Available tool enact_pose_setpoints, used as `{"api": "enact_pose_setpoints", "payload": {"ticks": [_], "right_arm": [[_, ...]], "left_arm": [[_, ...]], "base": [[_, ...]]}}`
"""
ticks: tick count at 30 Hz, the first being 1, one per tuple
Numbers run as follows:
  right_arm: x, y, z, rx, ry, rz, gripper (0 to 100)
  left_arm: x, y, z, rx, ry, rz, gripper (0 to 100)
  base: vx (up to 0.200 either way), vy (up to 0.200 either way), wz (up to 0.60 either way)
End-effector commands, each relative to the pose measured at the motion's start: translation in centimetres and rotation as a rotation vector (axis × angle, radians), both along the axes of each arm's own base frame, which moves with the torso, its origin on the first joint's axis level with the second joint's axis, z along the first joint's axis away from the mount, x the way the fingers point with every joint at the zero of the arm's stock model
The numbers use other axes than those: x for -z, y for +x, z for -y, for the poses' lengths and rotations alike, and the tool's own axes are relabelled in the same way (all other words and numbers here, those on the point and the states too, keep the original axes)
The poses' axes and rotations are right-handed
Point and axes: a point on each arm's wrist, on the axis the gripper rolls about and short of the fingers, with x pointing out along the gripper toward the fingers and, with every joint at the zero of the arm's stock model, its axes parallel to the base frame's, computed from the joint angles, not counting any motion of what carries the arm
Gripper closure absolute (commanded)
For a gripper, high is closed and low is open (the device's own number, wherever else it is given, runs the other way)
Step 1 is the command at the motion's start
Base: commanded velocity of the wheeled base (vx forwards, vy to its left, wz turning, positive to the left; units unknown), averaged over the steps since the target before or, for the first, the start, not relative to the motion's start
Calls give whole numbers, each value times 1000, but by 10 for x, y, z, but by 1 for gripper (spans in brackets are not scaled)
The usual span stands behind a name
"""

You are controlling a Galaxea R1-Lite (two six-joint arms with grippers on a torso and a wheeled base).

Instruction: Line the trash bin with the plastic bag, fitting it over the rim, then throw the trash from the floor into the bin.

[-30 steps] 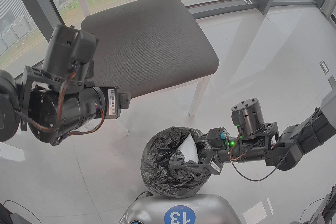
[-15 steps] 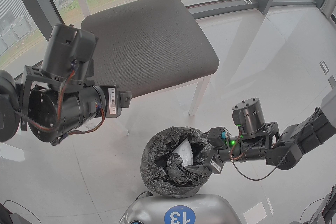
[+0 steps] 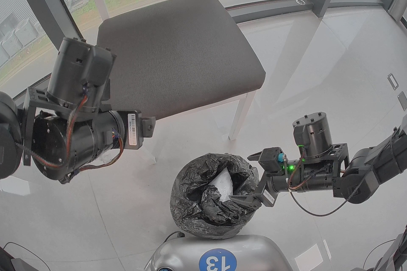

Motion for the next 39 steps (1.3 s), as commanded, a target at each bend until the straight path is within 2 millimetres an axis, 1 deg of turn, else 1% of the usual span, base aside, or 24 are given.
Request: {"api": "enact_pose_setpoints", "payload": {"ticks": [1, 2, 3, 4, 5, 6, 7, 8, 10, 13, 16, 20, 21, 22, 23, 26, 28, 29, 30, 31, 32, 34, 36, 39], "right_arm": [[-24, -2, 20, 63, 36, 67, 0], [-24, -1, 23, 81, 34, 69, 0], [-28, 3, 37, 167, 17, 96, 0], [-28, 3, 37, 167, 17, 96, 0], [-33, 4, 58, 290, 0, 129, 0], [-36, 3, 66, 330, 0, 140, 0], [-42, 0, 81, 389, 20, 155, 0], [-42, 0, 81, 389, 20, 155, 0], [-61, -14, 107, 497, 97, 176, 0], [-74, -35, 129, 596, 165, 201, 0], [-85, -57, 147, 685, 178, 270, 0], [-97, -82, 159, 801, 171, 334, 0], [-102, -96, 164, 851, 164, 354, 0], [-103, -99, 166, 861, 163, 358, 0], [-108, -118, 171, 901, 161, 375, 0], [-109, -153, 178, 935, 160, 376, 0], [-107, -180, 184, 965, 160, 379, 0], [-105, -185, 186, 974, 157, 378, 0], [-103, -196, 188, 999, 153, 377, 0], [-102, -200, 189, 1009, 156, 381, 0], [-99, -213, 192, 1048, 169, 393, 0], [-93, -230, 194, 1095, 197, 421, 0], [-88, -243, 194, 1120, 224, 450, 0], [-69, -263, 193, 1146, 284, 486, 0]], "left_arm": [[-11, -5, -6, -16, -23, 35, 0], [-12, -5, -7, -21, -25, 40, 0], [-15, -5, -11, -60, -18, 61, 0], [-15, -5, -11, -60, -18, 61, 0], [-18, -6, -15, -113, 2, 85, 0], [-19, -7, -17, -133, 9, 97, 0], [-22, -9, -20, -162, 18, 114, 0], [-22, -9, -20, -162, 18, 114, 0], [-30, -18, -28, -192, 20, 140, 0], [-35, -32, -40, -202, 43, 128, 0], [-42, -48, -56, -267, 110, 127, 0], [-56, -70, -75, -296, 139, 135, 0], [-62, -81, -84, -294, 150, 132, 0], [-64, -84, -86, -293, 150, 133, 0], [-72, -98, -99, -300, 161, 133, 0], [-81, -121, -120, -358, 187, 157, 0], [-84, -142, -140, -447, 227, 207, 0], [-85, -148, -146, -466, 236, 219, 0], [-86, -161, -157, -490, 252, 239, 0], [-85, -166, -161, -494, 254, 246, 0], [-82, -182, -175, -507, 270, 257, 0], [-73, -208, -193, -577, 330, 256, 0], [-65, -229, -202, -640, 367, 255, 0], [-46, -263, -214, -706, 384, 271, 0]], "base": [[0, 0, 0], [0, 0, 0], [0, 0, 0], [0, 0, 0], [0, 0, 0], [0, 0, 0], [0, 0, 0], [0, 0, 0], [0, 0, 0], [0, 0, 0], [0, 0, 0], [0, 0, 0], [0, 0, 0], [0, 0, 0], [0, 0, 0], [0, 0, 0], [0, 0, 0], [0, 0, 0], [0, 0, 0], [0, 0, 0], [0, 0, 0], [0, 0, 0], [0, 0, 0], [0, 0, 0]]}}
